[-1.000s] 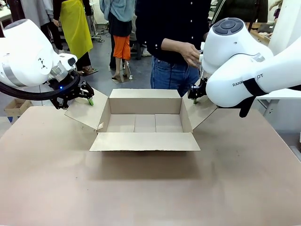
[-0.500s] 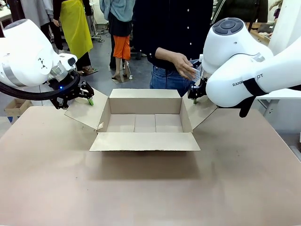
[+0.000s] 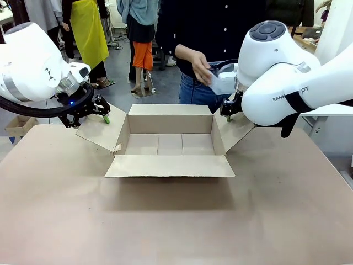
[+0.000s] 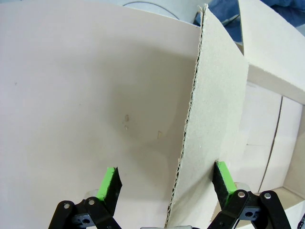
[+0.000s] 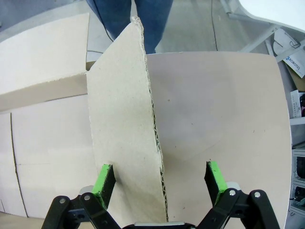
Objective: Pack the gift set into the box.
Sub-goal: Lift both hands away from the flaps of the Package Box.
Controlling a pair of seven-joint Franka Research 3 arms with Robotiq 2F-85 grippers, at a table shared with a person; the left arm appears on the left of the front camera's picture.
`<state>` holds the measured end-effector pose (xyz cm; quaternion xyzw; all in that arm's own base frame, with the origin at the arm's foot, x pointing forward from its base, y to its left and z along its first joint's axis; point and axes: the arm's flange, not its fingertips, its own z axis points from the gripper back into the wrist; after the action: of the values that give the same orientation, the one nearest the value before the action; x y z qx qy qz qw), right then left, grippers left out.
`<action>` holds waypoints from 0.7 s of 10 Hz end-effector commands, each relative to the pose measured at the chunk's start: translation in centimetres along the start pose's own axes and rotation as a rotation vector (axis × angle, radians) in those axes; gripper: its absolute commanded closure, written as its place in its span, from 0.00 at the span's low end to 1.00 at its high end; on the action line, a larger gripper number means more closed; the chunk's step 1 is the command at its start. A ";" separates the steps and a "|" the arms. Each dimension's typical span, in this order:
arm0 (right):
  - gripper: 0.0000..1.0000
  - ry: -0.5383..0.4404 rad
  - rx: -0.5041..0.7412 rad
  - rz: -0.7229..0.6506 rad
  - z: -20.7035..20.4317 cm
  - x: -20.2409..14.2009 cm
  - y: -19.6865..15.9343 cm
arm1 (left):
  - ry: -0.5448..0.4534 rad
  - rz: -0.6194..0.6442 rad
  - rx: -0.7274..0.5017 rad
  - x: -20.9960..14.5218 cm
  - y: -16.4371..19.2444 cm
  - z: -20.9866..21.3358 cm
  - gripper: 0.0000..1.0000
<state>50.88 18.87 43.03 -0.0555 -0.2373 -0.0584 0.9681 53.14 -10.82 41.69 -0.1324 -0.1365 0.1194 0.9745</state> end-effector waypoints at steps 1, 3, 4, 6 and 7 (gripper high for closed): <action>0.00 -0.021 -0.021 -0.018 -0.2 0.2 0.3 | -0.006 0.010 0.012 -0.1 -0.1 0.3 0.00; 0.00 -0.021 -0.021 -0.018 -0.2 0.2 0.3 | -0.006 0.010 0.012 -0.1 -0.1 0.3 0.00; 0.00 -0.021 -0.021 -0.018 -0.2 0.2 0.3 | -0.006 0.010 0.012 -0.1 -0.1 0.3 0.00; 0.00 -0.021 -0.021 -0.018 -0.2 0.2 0.3 | -0.006 0.010 0.012 -0.1 -0.1 0.3 0.00; 0.00 -0.021 -0.021 -0.018 -0.2 0.2 0.3 | -0.006 0.010 0.012 -0.1 -0.1 0.3 0.00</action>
<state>50.88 18.87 43.03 -0.0555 -0.2373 -0.0584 0.9681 53.14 -10.82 41.69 -0.1324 -0.1365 0.1194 0.9745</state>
